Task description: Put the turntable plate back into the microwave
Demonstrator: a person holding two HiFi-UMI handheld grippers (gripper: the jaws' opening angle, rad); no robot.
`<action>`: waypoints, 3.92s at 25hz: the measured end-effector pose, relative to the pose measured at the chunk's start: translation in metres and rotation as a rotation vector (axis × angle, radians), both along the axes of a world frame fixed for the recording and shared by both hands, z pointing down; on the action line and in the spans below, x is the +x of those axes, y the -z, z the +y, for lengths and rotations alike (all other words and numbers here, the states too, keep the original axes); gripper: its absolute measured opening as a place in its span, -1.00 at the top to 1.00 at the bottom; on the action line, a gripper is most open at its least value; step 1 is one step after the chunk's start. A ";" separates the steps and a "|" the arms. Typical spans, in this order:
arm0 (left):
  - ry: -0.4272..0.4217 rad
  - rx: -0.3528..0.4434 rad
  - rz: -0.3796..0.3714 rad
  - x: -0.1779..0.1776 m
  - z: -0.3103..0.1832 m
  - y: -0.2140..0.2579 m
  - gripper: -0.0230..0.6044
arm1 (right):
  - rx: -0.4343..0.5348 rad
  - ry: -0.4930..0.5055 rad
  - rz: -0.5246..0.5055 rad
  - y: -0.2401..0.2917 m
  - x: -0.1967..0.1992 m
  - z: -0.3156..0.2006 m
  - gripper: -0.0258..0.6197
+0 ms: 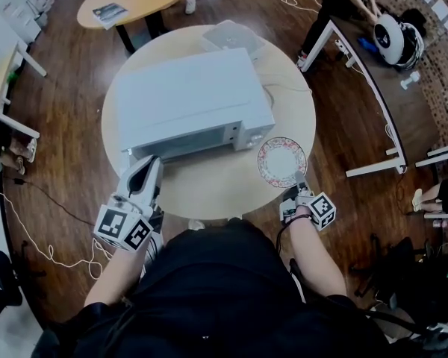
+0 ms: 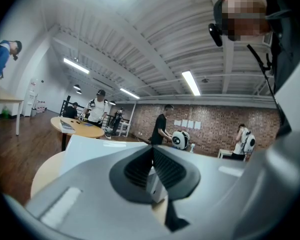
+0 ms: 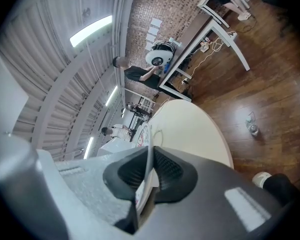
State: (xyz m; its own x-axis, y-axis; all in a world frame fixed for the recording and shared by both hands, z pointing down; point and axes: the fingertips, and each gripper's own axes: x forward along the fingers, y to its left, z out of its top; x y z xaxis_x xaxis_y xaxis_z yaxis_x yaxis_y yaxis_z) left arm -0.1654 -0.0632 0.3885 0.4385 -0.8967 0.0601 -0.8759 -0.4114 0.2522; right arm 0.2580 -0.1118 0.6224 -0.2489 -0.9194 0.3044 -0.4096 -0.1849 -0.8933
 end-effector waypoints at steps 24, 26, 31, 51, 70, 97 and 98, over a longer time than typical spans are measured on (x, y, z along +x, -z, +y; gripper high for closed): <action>0.001 0.016 0.001 -0.012 0.007 0.002 0.92 | 0.005 0.075 -0.007 0.010 -0.030 0.000 0.86; 0.000 0.017 0.004 -0.013 0.007 0.002 0.92 | 0.010 0.087 0.006 0.011 -0.032 0.001 0.86; 0.003 0.018 0.009 -0.015 0.009 0.002 0.92 | 0.006 0.096 0.004 0.011 -0.037 0.004 0.86; 0.044 0.020 0.024 -0.027 0.020 0.004 0.92 | -0.010 0.189 -0.021 0.003 -0.080 0.009 0.86; 0.106 0.018 0.034 -0.041 0.028 0.002 0.92 | -0.021 0.353 -0.042 0.003 -0.132 0.008 0.86; 0.181 0.026 0.014 -0.055 0.034 0.003 0.92 | -0.034 0.555 -0.043 0.001 -0.191 0.002 0.86; 0.184 0.026 0.014 -0.056 0.034 0.003 0.92 | -0.033 0.561 -0.043 0.001 -0.192 0.002 0.86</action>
State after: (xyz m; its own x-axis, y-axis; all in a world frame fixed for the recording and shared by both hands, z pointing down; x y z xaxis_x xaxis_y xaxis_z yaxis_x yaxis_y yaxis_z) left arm -0.2209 -0.0288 0.3855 0.2673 -0.9631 0.0308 -0.9335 -0.2509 0.2562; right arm 0.0657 -0.1102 0.6210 -0.7095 -0.6330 0.3096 -0.4164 0.0222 -0.9089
